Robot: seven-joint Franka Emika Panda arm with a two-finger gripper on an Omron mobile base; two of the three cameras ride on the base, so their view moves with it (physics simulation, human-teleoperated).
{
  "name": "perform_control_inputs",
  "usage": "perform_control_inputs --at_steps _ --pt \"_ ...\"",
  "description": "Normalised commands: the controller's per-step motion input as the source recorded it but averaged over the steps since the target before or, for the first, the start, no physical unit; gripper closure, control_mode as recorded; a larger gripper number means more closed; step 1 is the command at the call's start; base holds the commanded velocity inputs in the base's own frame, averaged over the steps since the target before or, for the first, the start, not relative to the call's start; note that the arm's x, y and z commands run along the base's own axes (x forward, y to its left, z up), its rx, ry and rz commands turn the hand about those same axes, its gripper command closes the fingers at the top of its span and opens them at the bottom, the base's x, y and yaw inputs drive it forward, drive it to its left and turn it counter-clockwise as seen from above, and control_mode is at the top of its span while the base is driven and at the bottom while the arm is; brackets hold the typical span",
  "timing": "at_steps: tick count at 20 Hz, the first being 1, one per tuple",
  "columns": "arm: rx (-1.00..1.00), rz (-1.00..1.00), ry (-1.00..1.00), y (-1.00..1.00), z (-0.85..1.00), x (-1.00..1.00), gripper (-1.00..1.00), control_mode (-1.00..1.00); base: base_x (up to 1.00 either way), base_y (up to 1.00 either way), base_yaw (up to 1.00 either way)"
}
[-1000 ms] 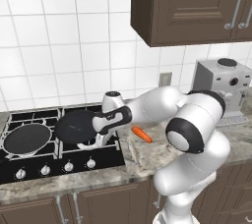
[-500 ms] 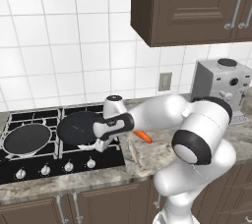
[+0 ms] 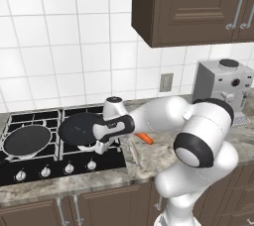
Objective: Place both pans onto different burners. Then place the carrot and the fish on different pans.
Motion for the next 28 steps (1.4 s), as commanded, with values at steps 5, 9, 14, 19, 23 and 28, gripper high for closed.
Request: perform_control_inputs --at_steps 5,9,14,19,23,28 --pt "0.0 -0.02 0.05 0.0 -0.42 -0.38 -1.0 -1.0 0.0 0.0 0.0" --pt "0.0 -0.03 0.03 -0.05 -0.37 -0.48 -1.0 -1.0 0.0 0.0 0.0" --pt "0.0 -0.02 0.02 -0.11 -0.32 -0.49 -1.0 -1.0 0.0 0.0 0.0" --pt "0.02 -0.01 -0.03 -0.28 0.13 -0.77 -1.0 -1.0 0.0 0.0 0.0" --pt "0.04 0.0 -0.1 -0.19 0.59 -0.82 -1.0 -1.0 0.0 0.0 0.0" --pt "0.04 0.01 -0.13 -0.24 0.97 -0.54 -1.0 -1.0 0.0 0.0 0.0"
